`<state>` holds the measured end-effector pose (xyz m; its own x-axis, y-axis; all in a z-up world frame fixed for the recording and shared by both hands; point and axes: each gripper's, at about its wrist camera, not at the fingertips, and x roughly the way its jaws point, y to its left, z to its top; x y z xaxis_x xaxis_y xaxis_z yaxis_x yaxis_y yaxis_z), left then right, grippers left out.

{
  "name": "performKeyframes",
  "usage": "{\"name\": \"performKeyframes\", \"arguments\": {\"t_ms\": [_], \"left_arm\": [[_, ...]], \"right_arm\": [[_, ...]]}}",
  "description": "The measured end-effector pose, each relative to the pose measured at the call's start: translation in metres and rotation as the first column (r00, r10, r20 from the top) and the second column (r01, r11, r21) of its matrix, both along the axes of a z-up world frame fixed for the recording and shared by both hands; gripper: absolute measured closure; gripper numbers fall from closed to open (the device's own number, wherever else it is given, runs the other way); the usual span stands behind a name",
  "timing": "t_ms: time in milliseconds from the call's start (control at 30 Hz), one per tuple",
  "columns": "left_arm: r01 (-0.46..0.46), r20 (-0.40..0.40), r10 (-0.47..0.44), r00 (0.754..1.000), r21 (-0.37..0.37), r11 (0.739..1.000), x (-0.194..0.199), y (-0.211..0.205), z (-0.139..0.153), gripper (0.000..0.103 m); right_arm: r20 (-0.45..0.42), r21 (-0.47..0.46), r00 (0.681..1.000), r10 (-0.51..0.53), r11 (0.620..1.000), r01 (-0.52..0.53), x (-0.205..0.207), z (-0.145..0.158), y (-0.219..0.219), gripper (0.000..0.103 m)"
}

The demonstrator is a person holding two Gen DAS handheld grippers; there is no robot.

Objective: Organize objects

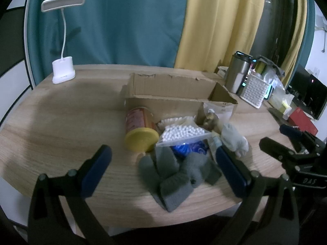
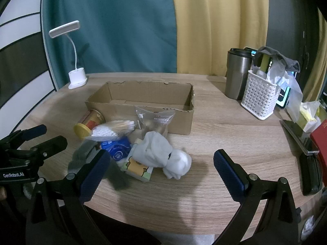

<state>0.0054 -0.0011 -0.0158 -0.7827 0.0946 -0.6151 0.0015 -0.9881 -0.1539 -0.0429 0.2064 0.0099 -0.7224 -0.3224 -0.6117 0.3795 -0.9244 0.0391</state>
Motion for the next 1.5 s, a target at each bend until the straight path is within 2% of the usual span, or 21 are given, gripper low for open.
{"name": "performKeyframes", "arguments": {"t_ms": [1500], "left_arm": [[0.001, 0.011, -0.001, 1.000, 0.001, 1.000, -0.0008, 0.0000, 0.0000, 0.000]], "right_arm": [[0.021, -0.023, 1.000, -0.001, 1.000, 0.002, -0.0009, -0.0022, 0.0027, 0.000]]}}
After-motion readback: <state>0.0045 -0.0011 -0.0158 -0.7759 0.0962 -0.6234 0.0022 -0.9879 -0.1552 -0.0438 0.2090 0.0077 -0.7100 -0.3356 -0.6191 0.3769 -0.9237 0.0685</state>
